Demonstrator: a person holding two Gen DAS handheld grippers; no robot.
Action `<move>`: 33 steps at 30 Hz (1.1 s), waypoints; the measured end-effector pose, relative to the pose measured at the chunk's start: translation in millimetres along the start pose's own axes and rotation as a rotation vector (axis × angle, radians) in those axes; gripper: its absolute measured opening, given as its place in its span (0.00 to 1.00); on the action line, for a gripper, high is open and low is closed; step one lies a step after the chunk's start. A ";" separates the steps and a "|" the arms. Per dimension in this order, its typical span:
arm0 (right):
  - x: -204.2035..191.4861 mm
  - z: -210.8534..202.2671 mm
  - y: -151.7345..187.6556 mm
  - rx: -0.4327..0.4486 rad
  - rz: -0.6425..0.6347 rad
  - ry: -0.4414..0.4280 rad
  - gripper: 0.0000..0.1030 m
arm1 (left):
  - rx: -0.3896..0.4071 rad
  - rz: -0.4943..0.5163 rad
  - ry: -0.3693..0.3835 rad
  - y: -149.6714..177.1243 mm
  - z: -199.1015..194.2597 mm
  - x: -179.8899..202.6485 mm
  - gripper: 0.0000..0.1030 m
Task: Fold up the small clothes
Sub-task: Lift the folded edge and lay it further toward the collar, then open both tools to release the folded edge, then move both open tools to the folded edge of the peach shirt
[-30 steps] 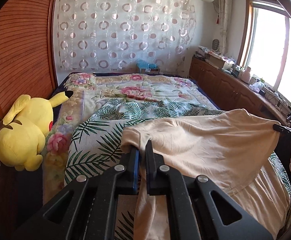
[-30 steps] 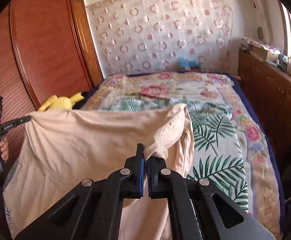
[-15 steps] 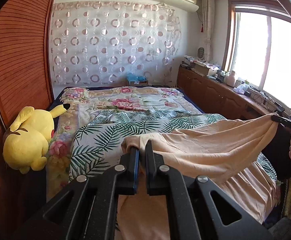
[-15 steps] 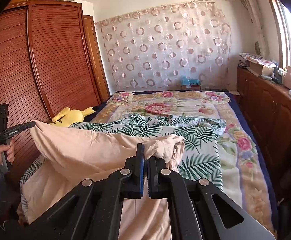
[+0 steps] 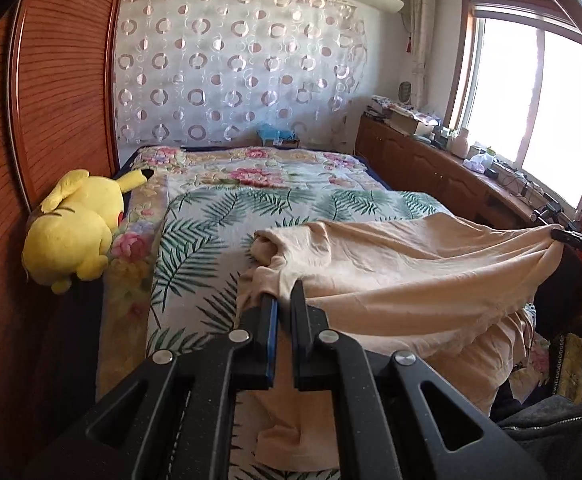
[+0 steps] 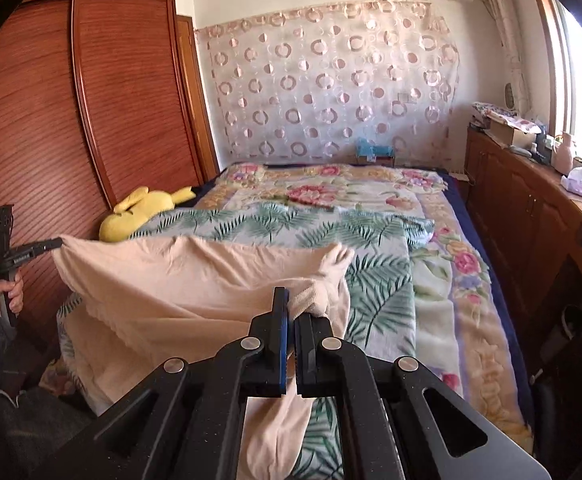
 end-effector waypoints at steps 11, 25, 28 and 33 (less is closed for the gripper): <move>-6.1 61.4 60.1 -0.215 0.009 0.026 0.02 | -0.119 -0.060 -0.027 58.9 15.6 -13.7 0.06; -0.9 33.2 51.3 -0.183 -0.001 0.008 0.35 | -0.033 -0.035 -0.024 22.1 14.6 -7.1 0.35; 1.6 28.7 46.0 -0.165 -0.009 0.006 0.39 | -0.021 -0.037 -0.007 12.4 25.2 -6.0 0.42; 12.8 28.5 36.5 -0.150 -0.034 0.030 0.40 | -0.044 -0.022 -0.014 3.1 57.3 -7.6 0.42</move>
Point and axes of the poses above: each gripper's, at about its wrist camera, not at the fingertips, and z roughly the way its jaws point, x to its right, y to its underside, the point moved 4 cm from there along z, roughly the way its jaws point, and after that the axes turned 13 degrees about x, right-handed, at the moved point
